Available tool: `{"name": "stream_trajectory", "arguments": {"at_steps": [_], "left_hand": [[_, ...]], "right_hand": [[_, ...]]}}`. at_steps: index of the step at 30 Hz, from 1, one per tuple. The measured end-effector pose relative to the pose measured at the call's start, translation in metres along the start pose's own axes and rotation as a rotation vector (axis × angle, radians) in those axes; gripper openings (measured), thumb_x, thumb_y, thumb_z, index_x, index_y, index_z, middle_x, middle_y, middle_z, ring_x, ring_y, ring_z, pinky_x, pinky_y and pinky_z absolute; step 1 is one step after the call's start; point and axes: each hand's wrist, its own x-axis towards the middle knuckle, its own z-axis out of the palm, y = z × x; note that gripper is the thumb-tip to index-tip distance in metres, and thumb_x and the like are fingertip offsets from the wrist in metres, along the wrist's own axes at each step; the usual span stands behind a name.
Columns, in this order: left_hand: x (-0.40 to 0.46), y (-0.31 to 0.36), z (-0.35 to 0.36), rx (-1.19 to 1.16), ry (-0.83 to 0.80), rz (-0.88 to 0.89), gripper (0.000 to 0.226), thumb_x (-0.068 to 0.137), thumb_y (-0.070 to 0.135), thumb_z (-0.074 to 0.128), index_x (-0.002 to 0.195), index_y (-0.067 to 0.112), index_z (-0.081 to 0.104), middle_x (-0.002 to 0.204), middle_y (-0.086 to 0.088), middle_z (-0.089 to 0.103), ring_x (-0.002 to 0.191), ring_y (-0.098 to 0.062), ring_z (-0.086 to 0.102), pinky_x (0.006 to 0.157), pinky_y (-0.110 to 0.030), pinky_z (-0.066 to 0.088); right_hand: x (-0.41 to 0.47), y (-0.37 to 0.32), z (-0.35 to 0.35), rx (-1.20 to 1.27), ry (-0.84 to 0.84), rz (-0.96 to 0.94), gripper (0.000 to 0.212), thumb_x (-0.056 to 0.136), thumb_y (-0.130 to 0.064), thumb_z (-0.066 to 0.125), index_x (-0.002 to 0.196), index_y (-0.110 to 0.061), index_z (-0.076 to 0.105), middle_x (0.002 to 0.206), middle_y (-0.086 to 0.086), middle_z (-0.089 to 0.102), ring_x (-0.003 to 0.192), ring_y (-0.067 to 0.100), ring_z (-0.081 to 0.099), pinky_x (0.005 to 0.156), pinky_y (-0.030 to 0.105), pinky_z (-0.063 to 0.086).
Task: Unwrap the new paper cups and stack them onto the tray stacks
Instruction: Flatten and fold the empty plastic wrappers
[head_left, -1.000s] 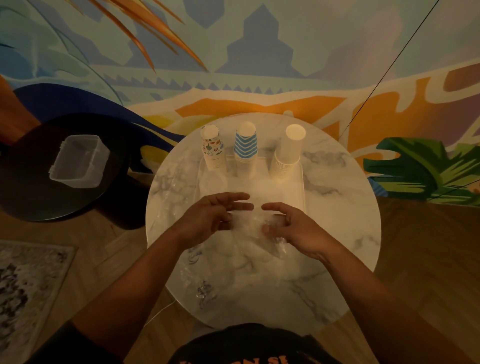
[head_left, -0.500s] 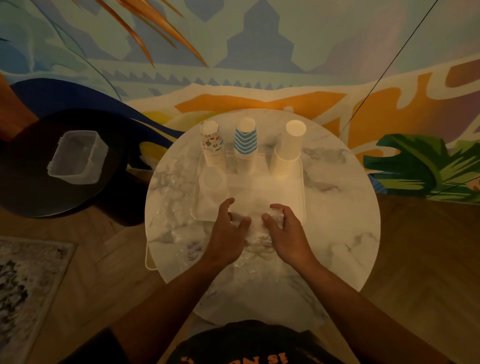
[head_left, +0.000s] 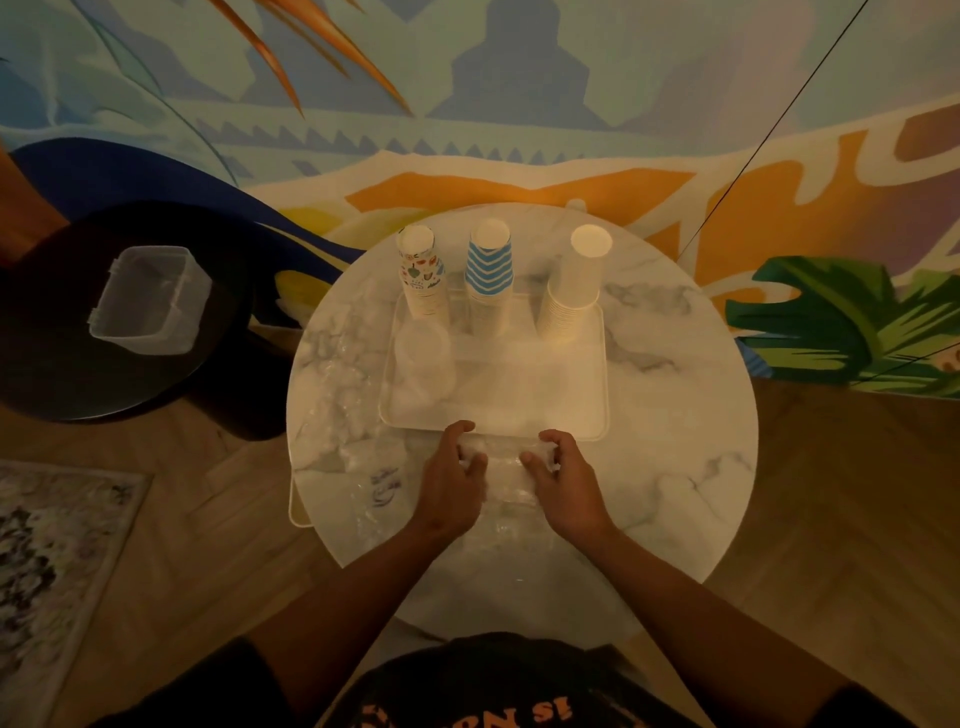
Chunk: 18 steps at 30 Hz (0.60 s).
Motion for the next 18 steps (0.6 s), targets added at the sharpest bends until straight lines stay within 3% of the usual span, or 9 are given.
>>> {"name": "stream_trajectory", "arguments": {"at_steps": [3, 6, 8, 11, 14, 18], "left_hand": [[-0.006, -0.011, 0.004, 0.115, 0.019, 0.011, 0.044, 0.093, 0.024, 0.069, 0.132, 0.02, 0.048, 0.11, 0.003, 0.059, 0.09, -0.02, 0.065, 0.083, -0.036, 0.057], [-0.014, -0.022, 0.007, 0.237, -0.046, 0.094, 0.045, 0.088, 0.023, 0.074, 0.122, 0.017, 0.047, 0.121, -0.003, 0.055, 0.091, -0.019, 0.061, 0.078, -0.026, 0.048], [-0.017, -0.03, 0.008, 0.374, -0.123, 0.175, 0.042, 0.089, 0.026, 0.073, 0.12, 0.018, 0.047, 0.141, -0.007, 0.044, 0.103, -0.02, 0.059, 0.083, -0.025, 0.046], [-0.017, -0.034, 0.009, 0.566, -0.269, 0.208, 0.049, 0.097, 0.041, 0.062, 0.139, 0.021, 0.046, 0.164, -0.005, 0.022, 0.143, -0.023, 0.035, 0.11, -0.035, 0.039], [-0.018, -0.035, 0.008, 0.719, -0.417, 0.162, 0.062, 0.103, 0.05, 0.044, 0.155, 0.019, 0.032, 0.169, -0.003, 0.011, 0.153, -0.024, 0.018, 0.12, -0.041, 0.028], [-0.023, -0.045, 0.013, 0.931, -0.566, 0.195, 0.067, 0.107, 0.048, 0.035, 0.16, 0.012, 0.016, 0.17, -0.005, -0.006, 0.156, -0.03, 0.002, 0.121, -0.048, 0.025]], "right_hand": [[-0.001, 0.021, 0.0, -0.144, -0.038, -0.034, 0.05, 0.096, -0.043, 0.065, 0.138, -0.024, 0.047, 0.113, -0.007, 0.058, 0.104, 0.013, 0.061, 0.092, 0.034, 0.052], [-0.002, 0.035, 0.002, -0.211, -0.044, -0.054, 0.054, 0.093, -0.046, 0.067, 0.138, -0.023, 0.046, 0.115, -0.01, 0.054, 0.103, 0.011, 0.058, 0.087, 0.028, 0.046], [-0.003, 0.043, 0.004, -0.24, -0.036, -0.064, 0.053, 0.091, -0.048, 0.068, 0.134, -0.024, 0.046, 0.117, -0.011, 0.054, 0.101, 0.011, 0.058, 0.083, 0.025, 0.043], [-0.003, 0.051, 0.007, -0.291, -0.025, -0.12, 0.048, 0.093, -0.046, 0.066, 0.128, -0.02, 0.045, 0.124, -0.008, 0.049, 0.096, 0.01, 0.055, 0.081, 0.024, 0.043], [-0.001, 0.062, 0.009, -0.406, 0.041, -0.262, 0.035, 0.092, -0.037, 0.07, 0.115, -0.016, 0.053, 0.122, -0.002, 0.048, 0.09, 0.014, 0.056, 0.076, 0.024, 0.045], [0.004, 0.08, 0.009, -0.608, 0.075, -0.528, 0.015, 0.088, -0.027, 0.073, 0.096, -0.017, 0.065, 0.11, 0.005, 0.058, 0.097, 0.024, 0.056, 0.084, 0.035, 0.045]]}}
